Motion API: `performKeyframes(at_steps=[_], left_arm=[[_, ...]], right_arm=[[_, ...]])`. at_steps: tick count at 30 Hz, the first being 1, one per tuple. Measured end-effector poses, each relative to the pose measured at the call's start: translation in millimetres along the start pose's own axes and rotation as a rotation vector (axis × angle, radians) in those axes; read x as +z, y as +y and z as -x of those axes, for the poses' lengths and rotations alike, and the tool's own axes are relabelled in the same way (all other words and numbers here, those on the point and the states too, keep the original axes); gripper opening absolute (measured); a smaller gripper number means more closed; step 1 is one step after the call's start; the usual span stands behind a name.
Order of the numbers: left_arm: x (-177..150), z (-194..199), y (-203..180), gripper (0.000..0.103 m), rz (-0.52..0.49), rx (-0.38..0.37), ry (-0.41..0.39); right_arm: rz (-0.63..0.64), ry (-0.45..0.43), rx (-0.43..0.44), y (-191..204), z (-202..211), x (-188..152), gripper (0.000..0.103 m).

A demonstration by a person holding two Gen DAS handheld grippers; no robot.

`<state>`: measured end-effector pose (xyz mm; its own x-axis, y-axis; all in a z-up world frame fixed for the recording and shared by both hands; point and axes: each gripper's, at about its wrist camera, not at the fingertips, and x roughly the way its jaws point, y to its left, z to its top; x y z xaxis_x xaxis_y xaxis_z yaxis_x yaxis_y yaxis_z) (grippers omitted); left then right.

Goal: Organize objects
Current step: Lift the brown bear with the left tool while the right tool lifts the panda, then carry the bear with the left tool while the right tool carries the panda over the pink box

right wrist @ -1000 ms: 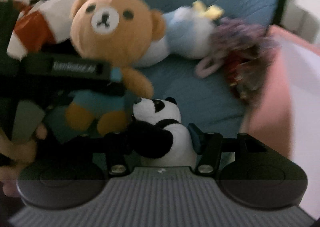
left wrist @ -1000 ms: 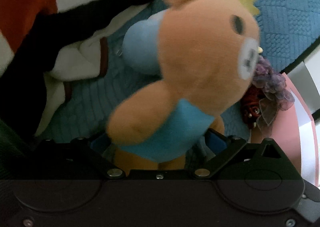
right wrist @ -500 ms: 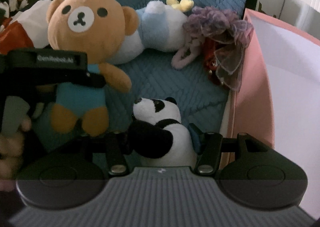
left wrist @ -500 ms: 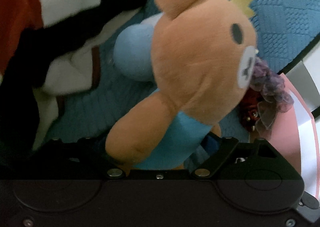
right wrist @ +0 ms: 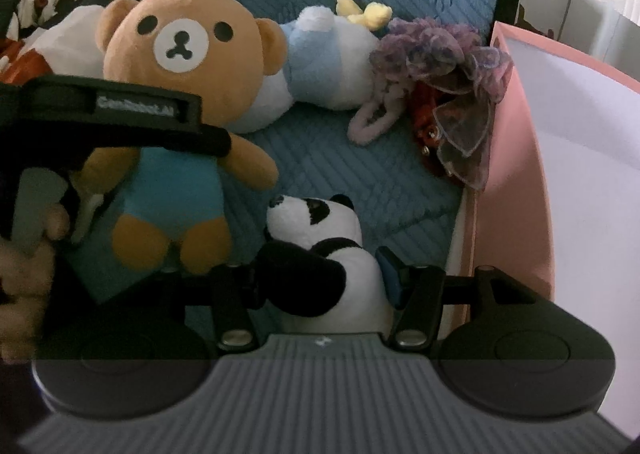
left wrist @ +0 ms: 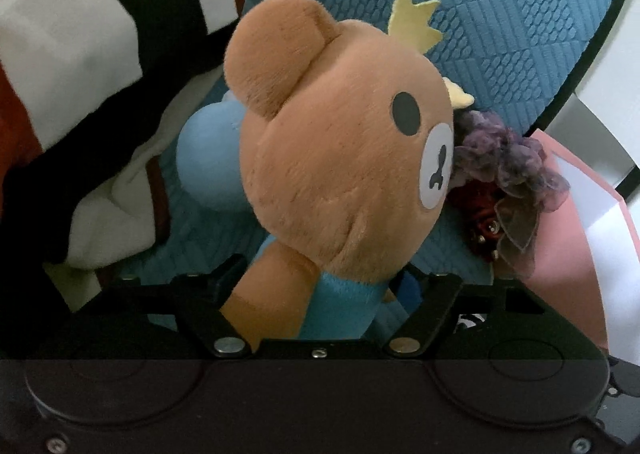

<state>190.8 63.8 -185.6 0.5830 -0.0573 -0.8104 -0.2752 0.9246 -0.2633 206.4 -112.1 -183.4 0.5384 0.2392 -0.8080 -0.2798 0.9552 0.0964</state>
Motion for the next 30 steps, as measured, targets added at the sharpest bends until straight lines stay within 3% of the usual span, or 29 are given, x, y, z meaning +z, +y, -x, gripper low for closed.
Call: performKeyframes(at_steps=[10,17,30], left_arm=[[-16,25,4,0.065,0.041,-0.055,0.004],[-31,42,12,0.065,0.135,-0.098,0.026],[-39,33,16,0.063,0.176,-0.084,0.155]], right_arm=[[-0.047,-0.042,-0.005,5,17,9,0.057],[-0.067,-0.054,-0.020,4,32,8,0.057],[-0.071,-0.050,-0.006,-5,55,12,0.057]])
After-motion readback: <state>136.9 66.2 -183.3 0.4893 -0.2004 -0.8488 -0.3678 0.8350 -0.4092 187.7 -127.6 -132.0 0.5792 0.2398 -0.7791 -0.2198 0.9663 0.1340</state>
